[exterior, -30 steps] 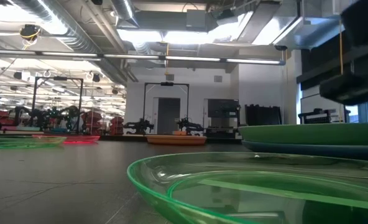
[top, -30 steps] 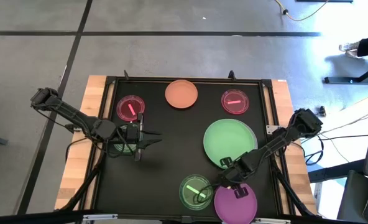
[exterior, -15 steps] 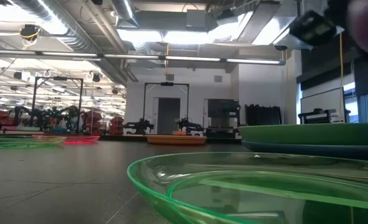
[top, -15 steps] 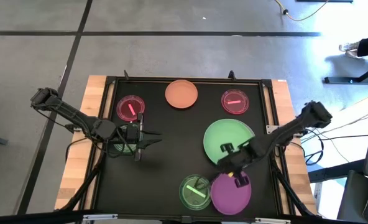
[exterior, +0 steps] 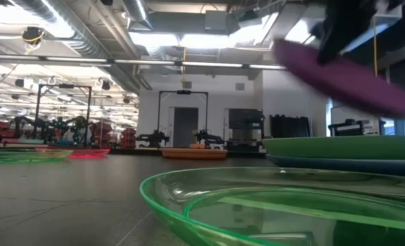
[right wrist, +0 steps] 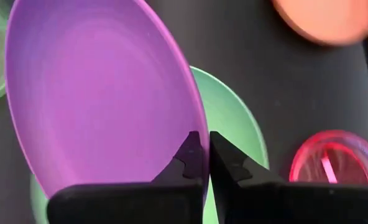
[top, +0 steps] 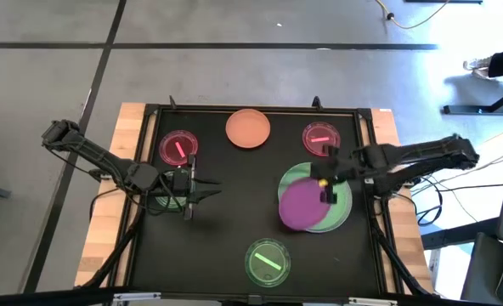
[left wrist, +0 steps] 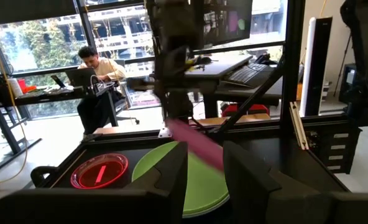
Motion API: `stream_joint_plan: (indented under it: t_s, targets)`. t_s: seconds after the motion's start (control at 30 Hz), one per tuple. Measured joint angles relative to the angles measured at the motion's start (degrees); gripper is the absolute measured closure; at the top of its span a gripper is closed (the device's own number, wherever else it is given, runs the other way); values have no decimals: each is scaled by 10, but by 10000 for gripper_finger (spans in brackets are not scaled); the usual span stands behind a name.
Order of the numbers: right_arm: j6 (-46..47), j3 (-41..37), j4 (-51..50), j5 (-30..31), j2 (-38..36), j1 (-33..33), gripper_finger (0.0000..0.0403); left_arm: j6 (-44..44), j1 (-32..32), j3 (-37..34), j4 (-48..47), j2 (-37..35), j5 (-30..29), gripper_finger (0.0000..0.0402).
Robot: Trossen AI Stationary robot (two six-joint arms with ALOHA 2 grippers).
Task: Stack plastic plates
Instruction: Stack the purple plate on top of the green plate
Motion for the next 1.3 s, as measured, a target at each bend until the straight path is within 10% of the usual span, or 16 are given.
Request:
stream_joint_plan:
  t_s: [0.4,1.0,1.3]
  targets:
    - [-25,-159,61,-82,-9,-120,401,1,0,0,0,0,-8,305]
    - [18,-169,65,-81,-8,-146,401,2,0,0,0,0,-7,305]
    - [23,-169,55,-56,-8,-146,321,2,2,0,0,0,-7,305]
